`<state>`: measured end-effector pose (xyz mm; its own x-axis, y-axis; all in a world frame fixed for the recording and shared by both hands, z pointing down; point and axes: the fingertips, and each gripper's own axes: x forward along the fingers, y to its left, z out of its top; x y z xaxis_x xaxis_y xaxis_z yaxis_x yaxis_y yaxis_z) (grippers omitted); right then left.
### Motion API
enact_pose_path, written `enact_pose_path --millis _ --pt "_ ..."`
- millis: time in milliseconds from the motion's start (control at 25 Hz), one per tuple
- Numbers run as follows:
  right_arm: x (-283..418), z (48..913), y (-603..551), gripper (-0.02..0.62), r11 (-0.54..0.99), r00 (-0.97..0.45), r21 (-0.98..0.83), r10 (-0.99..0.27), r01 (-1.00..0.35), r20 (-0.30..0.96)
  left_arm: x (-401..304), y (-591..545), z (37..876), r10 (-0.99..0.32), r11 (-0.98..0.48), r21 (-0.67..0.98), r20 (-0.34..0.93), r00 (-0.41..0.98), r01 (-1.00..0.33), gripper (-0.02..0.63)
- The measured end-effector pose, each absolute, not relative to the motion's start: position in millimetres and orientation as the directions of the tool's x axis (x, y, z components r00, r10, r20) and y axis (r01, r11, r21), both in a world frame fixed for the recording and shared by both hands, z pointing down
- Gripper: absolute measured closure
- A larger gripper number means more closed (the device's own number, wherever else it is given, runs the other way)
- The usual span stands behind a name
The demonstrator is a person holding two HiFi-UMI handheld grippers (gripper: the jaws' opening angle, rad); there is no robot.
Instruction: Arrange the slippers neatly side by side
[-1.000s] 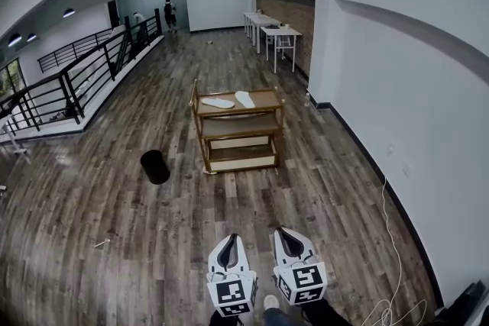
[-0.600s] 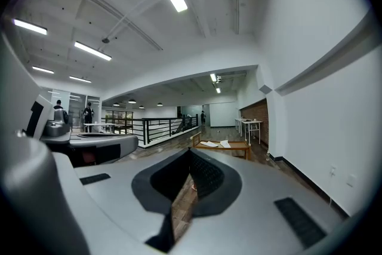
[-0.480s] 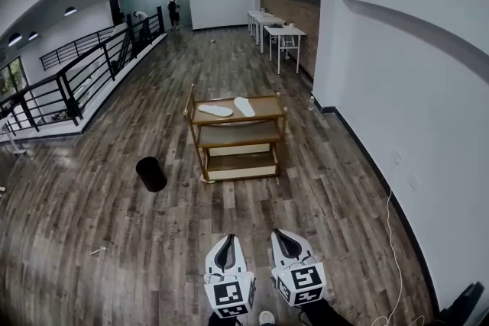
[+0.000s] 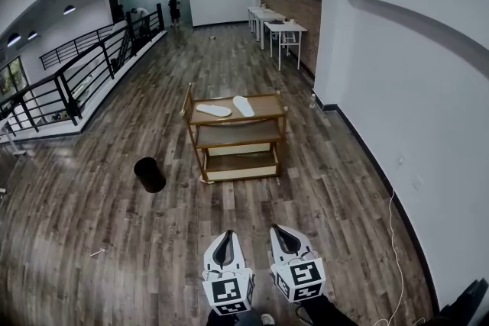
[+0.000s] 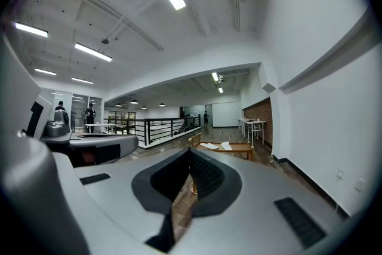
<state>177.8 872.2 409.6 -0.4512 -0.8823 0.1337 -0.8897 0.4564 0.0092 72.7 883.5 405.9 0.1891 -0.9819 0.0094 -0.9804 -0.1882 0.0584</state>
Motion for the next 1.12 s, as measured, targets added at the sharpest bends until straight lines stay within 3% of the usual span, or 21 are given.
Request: enact_pose_path --millis 1120 --pt "105.1 426.3 628.7 0.597 0.426 -0.417 0.013 -0.892 -0.905 0.173 14.2 630.9 416.9 -0.967 -0.253 0.048 0.032 0.254 -0.966 0.595"
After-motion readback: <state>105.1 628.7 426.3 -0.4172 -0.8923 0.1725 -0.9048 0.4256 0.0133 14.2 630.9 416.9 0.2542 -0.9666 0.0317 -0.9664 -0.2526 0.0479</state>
